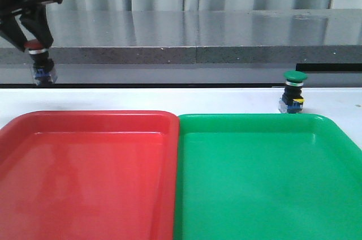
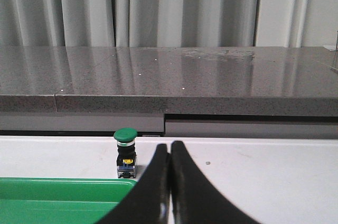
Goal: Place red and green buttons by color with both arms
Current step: 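Lift the red-capped button with the left gripper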
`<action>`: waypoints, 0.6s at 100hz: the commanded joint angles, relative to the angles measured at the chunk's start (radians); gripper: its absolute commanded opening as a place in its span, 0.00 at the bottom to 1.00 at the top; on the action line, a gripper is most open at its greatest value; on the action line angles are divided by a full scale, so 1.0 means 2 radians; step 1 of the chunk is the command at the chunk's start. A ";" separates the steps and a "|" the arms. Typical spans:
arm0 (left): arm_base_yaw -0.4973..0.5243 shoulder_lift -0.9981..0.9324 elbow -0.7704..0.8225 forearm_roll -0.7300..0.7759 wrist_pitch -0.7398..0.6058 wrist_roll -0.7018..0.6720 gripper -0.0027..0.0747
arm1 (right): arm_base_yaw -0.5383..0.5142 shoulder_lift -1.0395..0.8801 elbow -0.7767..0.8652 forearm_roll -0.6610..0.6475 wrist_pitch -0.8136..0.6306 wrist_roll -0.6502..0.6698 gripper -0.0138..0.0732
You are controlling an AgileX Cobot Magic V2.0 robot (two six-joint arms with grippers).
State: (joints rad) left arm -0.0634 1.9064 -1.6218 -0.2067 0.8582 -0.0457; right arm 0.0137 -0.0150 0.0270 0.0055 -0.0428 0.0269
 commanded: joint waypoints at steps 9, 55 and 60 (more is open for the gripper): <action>-0.016 -0.069 -0.015 -0.009 -0.006 -0.001 0.04 | -0.003 -0.009 -0.009 -0.003 -0.041 -0.003 0.09; -0.091 -0.131 0.080 -0.009 -0.030 -0.001 0.04 | -0.003 -0.009 -0.009 -0.003 -0.041 -0.003 0.09; -0.100 -0.137 0.096 -0.008 -0.026 -0.001 0.04 | -0.003 -0.009 -0.009 -0.003 -0.041 -0.003 0.09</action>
State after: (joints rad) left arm -0.2325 1.7032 -1.4472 -0.2093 0.8438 -0.0457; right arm 0.0137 -0.0150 0.0270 0.0055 -0.0428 0.0269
